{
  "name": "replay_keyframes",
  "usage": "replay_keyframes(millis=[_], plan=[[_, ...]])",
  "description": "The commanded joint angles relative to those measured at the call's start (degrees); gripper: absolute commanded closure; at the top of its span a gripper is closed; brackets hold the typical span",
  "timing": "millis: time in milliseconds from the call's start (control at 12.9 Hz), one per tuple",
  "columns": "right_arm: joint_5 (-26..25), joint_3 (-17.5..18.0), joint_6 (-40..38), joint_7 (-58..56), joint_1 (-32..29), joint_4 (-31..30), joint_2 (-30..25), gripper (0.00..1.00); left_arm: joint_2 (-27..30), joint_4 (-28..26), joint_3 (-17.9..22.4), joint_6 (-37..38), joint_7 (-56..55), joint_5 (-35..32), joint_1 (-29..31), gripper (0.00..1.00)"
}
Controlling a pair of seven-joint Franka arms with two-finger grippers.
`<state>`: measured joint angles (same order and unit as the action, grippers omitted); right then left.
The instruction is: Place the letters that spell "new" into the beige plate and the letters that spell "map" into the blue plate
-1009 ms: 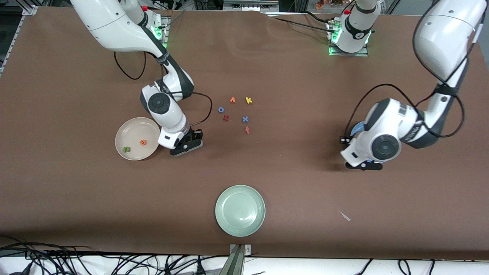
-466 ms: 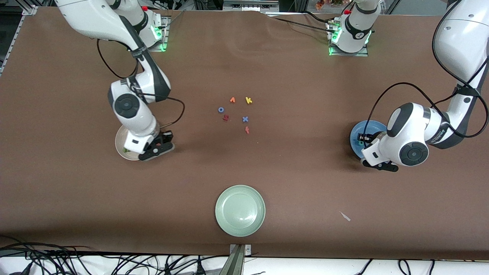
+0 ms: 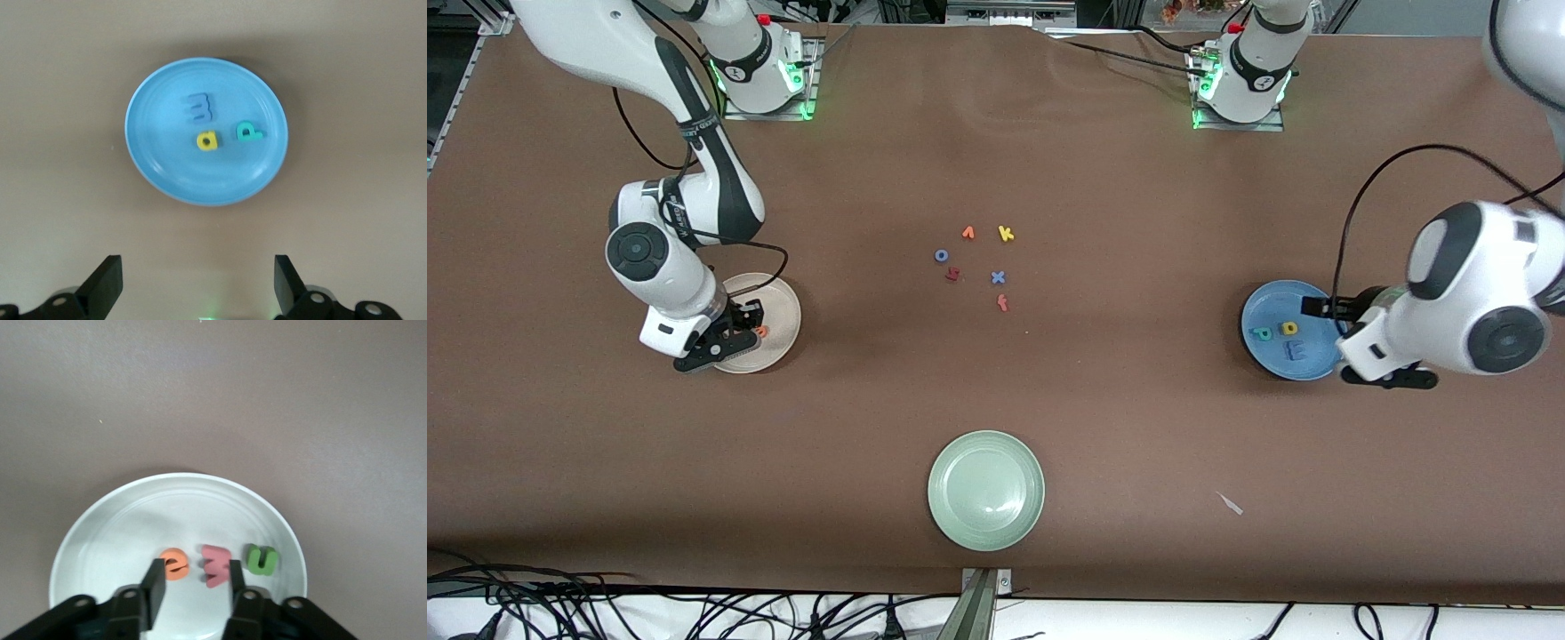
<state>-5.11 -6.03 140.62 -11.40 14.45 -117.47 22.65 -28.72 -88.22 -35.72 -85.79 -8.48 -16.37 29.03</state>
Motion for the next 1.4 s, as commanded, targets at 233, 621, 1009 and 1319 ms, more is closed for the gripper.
replay_keyframes(millis=[233,621,1009,1319], plan=[[4.9,0.2,-11.0,4.0,0.1,0.1,-11.3,0.00,10.5,2.8,2.0,6.3,1.2,9.8,1.7,0.00],[5.5,-2.8,-23.9,4.9,0.2,8.6,-17.7,0.00,20.4,2.0,26.5,5.8,1.4,19.2,-16.3,0.00],[7.0,-3.5,-37.7,4.8,0.2,18.3,-18.3,0.00,26.2,2.6,31.9,2.7,0.8,18.4,-24.9,0.00],[6.9,-3.0,-44.4,8.9,0.1,21.6,-19.4,0.00,28.1,1.0,31.9,-0.3,1.4,17.7,-25.5,0.00]])
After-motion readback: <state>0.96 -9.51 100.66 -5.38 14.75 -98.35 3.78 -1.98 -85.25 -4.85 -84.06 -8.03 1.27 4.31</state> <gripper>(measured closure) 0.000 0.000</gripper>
